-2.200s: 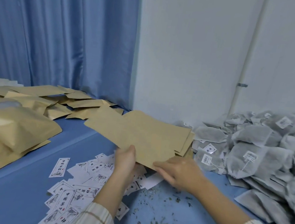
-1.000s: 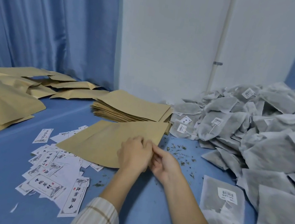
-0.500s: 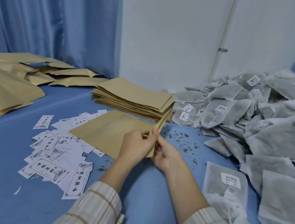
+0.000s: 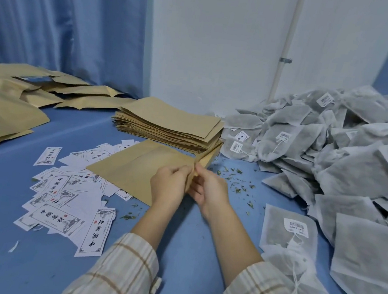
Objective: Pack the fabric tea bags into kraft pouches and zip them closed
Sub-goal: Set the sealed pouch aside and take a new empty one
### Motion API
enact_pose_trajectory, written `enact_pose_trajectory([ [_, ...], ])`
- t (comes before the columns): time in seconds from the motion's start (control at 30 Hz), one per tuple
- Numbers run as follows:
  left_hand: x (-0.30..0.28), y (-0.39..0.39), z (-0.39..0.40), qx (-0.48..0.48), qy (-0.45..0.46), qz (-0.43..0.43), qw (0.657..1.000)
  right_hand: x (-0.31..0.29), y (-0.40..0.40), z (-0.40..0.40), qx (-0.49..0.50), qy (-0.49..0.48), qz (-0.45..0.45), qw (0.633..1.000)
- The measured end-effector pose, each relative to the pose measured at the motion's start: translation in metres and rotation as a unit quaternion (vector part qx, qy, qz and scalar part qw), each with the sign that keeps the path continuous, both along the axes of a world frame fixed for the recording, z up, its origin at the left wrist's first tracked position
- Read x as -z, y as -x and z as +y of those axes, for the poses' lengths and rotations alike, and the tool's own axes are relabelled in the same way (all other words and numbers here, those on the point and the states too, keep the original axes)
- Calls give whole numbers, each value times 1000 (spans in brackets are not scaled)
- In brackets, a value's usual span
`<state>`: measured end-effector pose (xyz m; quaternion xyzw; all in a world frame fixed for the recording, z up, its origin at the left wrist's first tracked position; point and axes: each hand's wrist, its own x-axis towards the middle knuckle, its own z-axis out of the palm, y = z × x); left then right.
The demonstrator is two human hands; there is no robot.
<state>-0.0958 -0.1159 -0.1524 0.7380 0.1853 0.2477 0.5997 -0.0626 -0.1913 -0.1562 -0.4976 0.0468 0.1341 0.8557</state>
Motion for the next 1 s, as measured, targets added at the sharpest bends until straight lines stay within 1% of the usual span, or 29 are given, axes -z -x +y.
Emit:
enact_pose_trajectory([
  [0.07, 1, 2, -5, 24, -82, 0, 996, -5, -1, -5, 45, 124, -43, 990],
  [0.1, 0, 4, -7, 33, -127, 4, 991, -8, -1, -8, 49, 169, -62, 983],
  [0.13, -2, 4, -9, 38, -165, 12, 985, -11, -1, -11, 37, 192, -71, 978],
  [0.2, -7, 4, -9, 38, -213, 24, 976, -18, 1, -15, -11, 196, -72, 978],
  [0.3, -17, 3, -6, 30, -233, 61, 970, -23, 3, -19, -76, 204, -94, 972],
  [0.4, -24, 2, -3, 32, -241, 99, 965, -17, 2, -23, -136, 198, -149, 959],
  [0.47, -27, 1, -2, 44, -253, 95, 962, -13, 2, -24, -150, 224, -187, 945],
  [0.57, -29, -1, 0, 50, -312, 72, 946, -9, 2, -20, -129, 263, -210, 933],
  [0.63, -30, -2, 1, 45, -353, 65, 932, -7, 2, -16, -108, 263, -205, 937],
  [0.7, -31, -3, 4, 37, -367, 65, 927, -4, 3, -10, -63, 276, -218, 934],
  [0.73, -31, -4, 5, 35, -373, 68, 925, -3, 4, -7, -30, 305, -240, 921],
  [0.83, -27, -3, 2, 7, -373, 74, 925, 1, 7, 0, 70, 406, -295, 862],
  [0.87, -25, -2, 1, -7, -369, 71, 927, 2, 7, 1, 89, 413, -296, 856],
  [0.9, -23, -2, 1, -26, -360, 67, 930, 3, 7, 2, 102, 411, -289, 859],
  [1.0, -18, -7, 7, -86, -304, 52, 947, 4, 6, 0, 101, 370, -246, 890],
])
